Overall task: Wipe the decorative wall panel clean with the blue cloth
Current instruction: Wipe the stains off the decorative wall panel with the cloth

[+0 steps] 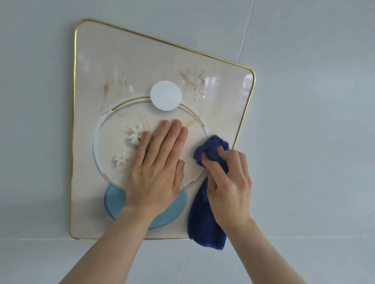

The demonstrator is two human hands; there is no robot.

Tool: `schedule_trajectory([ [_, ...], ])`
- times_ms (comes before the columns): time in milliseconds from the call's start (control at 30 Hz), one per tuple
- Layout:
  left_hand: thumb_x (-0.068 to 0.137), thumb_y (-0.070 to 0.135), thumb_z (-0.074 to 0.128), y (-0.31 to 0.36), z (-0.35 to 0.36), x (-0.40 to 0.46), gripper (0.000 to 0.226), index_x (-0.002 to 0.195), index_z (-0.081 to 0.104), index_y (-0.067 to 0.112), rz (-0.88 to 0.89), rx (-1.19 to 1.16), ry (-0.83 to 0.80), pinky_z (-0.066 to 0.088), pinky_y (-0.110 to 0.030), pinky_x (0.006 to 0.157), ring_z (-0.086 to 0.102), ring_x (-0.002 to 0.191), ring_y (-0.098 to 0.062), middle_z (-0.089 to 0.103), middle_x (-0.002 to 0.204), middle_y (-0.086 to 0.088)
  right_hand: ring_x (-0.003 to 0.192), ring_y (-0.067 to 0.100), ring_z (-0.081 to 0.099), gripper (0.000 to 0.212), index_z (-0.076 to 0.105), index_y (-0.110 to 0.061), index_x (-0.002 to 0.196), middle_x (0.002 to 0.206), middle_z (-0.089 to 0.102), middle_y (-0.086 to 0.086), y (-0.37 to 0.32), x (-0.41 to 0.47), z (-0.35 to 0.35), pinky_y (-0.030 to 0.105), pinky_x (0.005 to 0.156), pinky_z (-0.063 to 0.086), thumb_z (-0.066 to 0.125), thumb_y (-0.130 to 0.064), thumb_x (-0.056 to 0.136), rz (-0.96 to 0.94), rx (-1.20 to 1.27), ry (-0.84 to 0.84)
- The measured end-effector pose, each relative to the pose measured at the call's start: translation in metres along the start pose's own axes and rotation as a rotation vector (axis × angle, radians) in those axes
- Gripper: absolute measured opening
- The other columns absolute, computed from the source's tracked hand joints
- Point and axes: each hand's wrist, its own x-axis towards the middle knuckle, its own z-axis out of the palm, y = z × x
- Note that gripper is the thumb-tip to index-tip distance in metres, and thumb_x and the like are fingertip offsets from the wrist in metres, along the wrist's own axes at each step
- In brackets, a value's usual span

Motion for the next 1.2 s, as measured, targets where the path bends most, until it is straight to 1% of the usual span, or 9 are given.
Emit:
schedule_trajectory([
  [133, 0.106, 0.027, 0.036, -0.001, -0.001, 0.002, 0.06, 0.162, 0.019, 0.012, 0.0, -0.015, -0.01, 0.012, -0.046, 0.13, 0.015, 0.159, -0.022, 0.017, 0.17, -0.003, 0.091, 0.032, 0.057, 0.041, 0.076, -0.006, 0.1, 0.097, 0.066, 0.015, -0.001, -0.002, -0.005, 0.038, 0.06, 0.052, 0.059, 0.019, 0.072, -0.017, 0.003, -0.056],
  [233, 0.106, 0.027, 0.037, -0.001, -0.006, 0.003, 0.06, 0.162, 0.021, 0.012, -0.006, -0.035, -0.039, 0.012, -0.046, 0.13, 0.014, 0.159, -0.022, 0.018, 0.17, -0.004, 0.088, 0.027, 0.053, 0.035, 0.076, -0.009, 0.096, 0.093, 0.064, 0.01, 0.0, -0.017, -0.014, 0.035, 0.056, 0.05, 0.052, 0.008, 0.077, -0.052, -0.004, -0.142],
  [333, 0.105, 0.026, 0.039, 0.0, -0.015, 0.005, 0.06, 0.162, 0.022, 0.013, -0.009, -0.053, -0.08, 0.011, -0.047, 0.13, 0.013, 0.159, -0.022, 0.018, 0.171, -0.003, 0.083, 0.025, 0.055, 0.039, 0.076, -0.014, 0.09, 0.09, 0.062, 0.004, 0.001, -0.04, -0.027, 0.036, 0.05, 0.051, 0.067, 0.014, 0.064, -0.049, -0.014, -0.311],
  [400, 0.104, 0.026, 0.041, 0.003, -0.022, 0.007, 0.062, 0.161, 0.022, 0.013, -0.019, -0.058, -0.112, 0.015, -0.048, 0.129, 0.012, 0.159, -0.022, 0.018, 0.171, -0.004, 0.082, 0.025, 0.059, 0.04, 0.078, -0.017, 0.089, 0.088, 0.063, 0.002, 0.0, -0.036, -0.036, 0.035, 0.053, 0.052, 0.076, 0.016, 0.065, 0.039, 0.033, -0.347],
  [533, 0.1, 0.029, 0.051, 0.005, -0.038, 0.014, 0.064, 0.158, 0.031, 0.011, -0.034, -0.1, -0.132, 0.023, -0.05, 0.126, 0.02, 0.157, -0.025, 0.027, 0.168, -0.007, 0.091, 0.025, 0.064, 0.026, 0.08, -0.015, 0.096, 0.095, 0.067, 0.004, -0.012, 0.022, -0.052, 0.035, 0.07, 0.052, 0.073, 0.007, 0.084, 0.196, 0.154, -0.141],
  [667, 0.097, 0.033, 0.057, -0.007, -0.05, 0.027, 0.069, 0.158, 0.032, 0.015, -0.034, -0.092, -0.093, 0.019, -0.049, 0.127, 0.022, 0.157, -0.028, 0.027, 0.168, -0.009, 0.098, 0.027, 0.063, 0.02, 0.08, -0.014, 0.101, 0.108, 0.07, 0.006, -0.017, 0.091, -0.051, 0.035, 0.078, 0.05, 0.07, -0.001, 0.09, 0.159, 0.176, 0.034],
  [833, 0.096, 0.044, 0.055, -0.023, -0.045, 0.032, 0.083, 0.162, 0.016, 0.013, -0.047, -0.061, -0.168, 0.007, -0.043, 0.13, 0.006, 0.16, -0.024, 0.009, 0.172, -0.008, 0.103, 0.032, 0.059, 0.026, 0.079, -0.011, 0.101, 0.116, 0.07, 0.01, -0.021, 0.118, -0.025, 0.04, 0.074, 0.053, 0.067, 0.005, 0.084, -0.073, 0.083, 0.02],
  [1000, 0.096, 0.049, 0.055, -0.028, -0.037, 0.029, 0.087, 0.163, 0.013, 0.013, -0.037, -0.064, -0.184, 0.011, -0.046, 0.13, 0.002, 0.16, -0.022, 0.007, 0.173, -0.007, 0.109, 0.034, 0.058, 0.03, 0.079, -0.011, 0.101, 0.123, 0.068, 0.012, -0.025, 0.118, -0.006, 0.04, 0.072, 0.053, 0.068, 0.008, 0.08, -0.092, 0.059, 0.047],
  [1200, 0.097, 0.048, 0.051, -0.028, -0.032, 0.028, 0.082, 0.162, 0.017, 0.012, -0.033, -0.045, -0.169, 0.012, -0.046, 0.13, 0.005, 0.16, -0.023, 0.011, 0.172, -0.008, 0.106, 0.039, 0.061, 0.034, 0.078, -0.007, 0.099, 0.12, 0.07, 0.017, -0.053, 0.145, 0.009, 0.041, 0.073, 0.054, 0.064, 0.013, 0.075, -0.181, 0.082, 0.105],
])
